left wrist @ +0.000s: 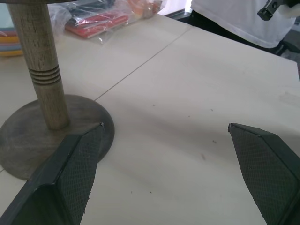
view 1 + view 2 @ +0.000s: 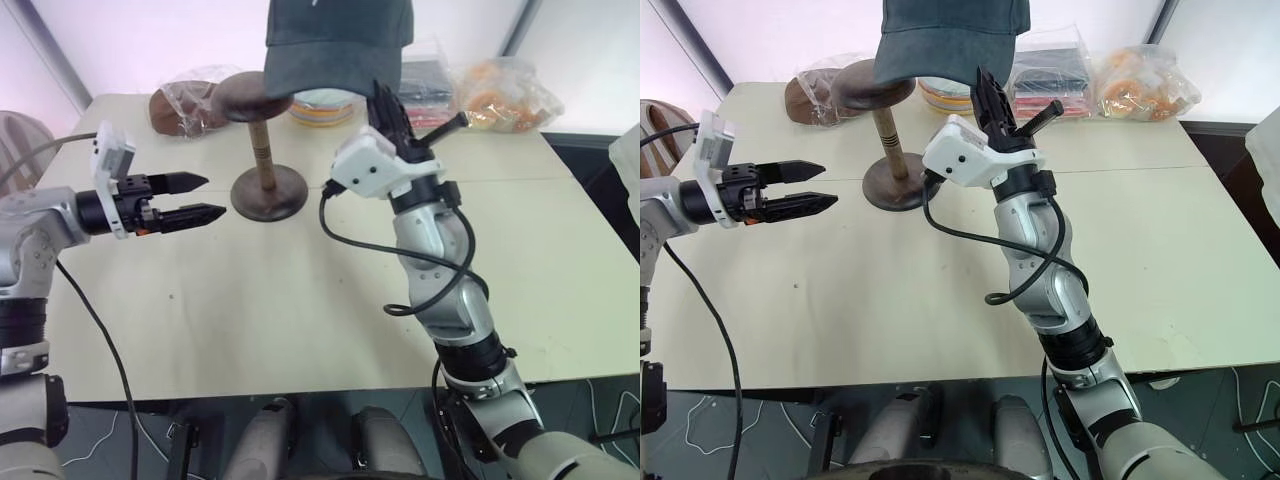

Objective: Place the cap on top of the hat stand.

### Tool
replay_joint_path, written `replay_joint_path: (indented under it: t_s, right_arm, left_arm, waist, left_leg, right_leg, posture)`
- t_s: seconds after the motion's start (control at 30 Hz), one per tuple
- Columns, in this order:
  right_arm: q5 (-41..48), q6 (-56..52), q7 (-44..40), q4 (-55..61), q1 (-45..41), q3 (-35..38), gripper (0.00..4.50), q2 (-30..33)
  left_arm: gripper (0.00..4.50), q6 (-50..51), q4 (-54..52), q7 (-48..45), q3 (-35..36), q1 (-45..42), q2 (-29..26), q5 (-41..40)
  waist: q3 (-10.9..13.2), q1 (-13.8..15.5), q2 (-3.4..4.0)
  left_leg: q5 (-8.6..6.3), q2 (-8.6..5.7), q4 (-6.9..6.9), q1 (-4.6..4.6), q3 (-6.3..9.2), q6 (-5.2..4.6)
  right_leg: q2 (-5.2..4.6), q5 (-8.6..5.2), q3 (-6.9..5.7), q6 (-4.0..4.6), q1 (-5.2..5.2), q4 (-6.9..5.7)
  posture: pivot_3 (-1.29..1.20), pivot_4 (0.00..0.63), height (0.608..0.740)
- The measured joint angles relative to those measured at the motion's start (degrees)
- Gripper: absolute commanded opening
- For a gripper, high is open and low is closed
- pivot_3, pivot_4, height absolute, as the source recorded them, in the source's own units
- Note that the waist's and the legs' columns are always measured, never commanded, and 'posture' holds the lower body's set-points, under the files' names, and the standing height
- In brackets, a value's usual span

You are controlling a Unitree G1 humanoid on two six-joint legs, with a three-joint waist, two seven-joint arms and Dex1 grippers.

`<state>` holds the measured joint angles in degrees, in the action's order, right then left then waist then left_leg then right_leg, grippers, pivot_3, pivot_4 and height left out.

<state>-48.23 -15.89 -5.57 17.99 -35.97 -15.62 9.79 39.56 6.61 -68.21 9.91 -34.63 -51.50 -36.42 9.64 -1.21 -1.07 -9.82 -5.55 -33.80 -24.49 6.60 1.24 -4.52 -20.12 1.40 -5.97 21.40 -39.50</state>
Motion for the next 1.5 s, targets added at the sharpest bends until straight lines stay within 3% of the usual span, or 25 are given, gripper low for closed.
replay_joint_path:
  t_s: [1.07,1.5]
  right_arm:
    - [0.6,7.2,3.7,-12.3,-3.8,-6.8,0.05,-5.4]
    - [-1.8,6.1,8.0,-17.1,0.0,-10.9,0.05,-7.7]
  left_arm:
    - [4.50,1.2,-1.1,3.2,2.6,1.5,0.4,-1.2]
    - [4.50,1.6,-2.6,5.0,2.7,1.5,0.4,-1.6]
  waist:
    - [0.0,0.0,0.00]
    - [0.0,-0.1,0.00]
  left_leg:
    - [0.04,0.00,0.01,0.00,0.01,0.06]
    - [0.04,0.00,0.03,0.01,0.01,0.08]
  right_leg:
    - [0.01,0.00,0.00,0.00,0.01,0.00]
    - [0.02,0.00,0.01,0.00,0.03,0.00]
  posture:
    - [0.00,0.150,0.740]
    - [0.00,0.150,0.740]
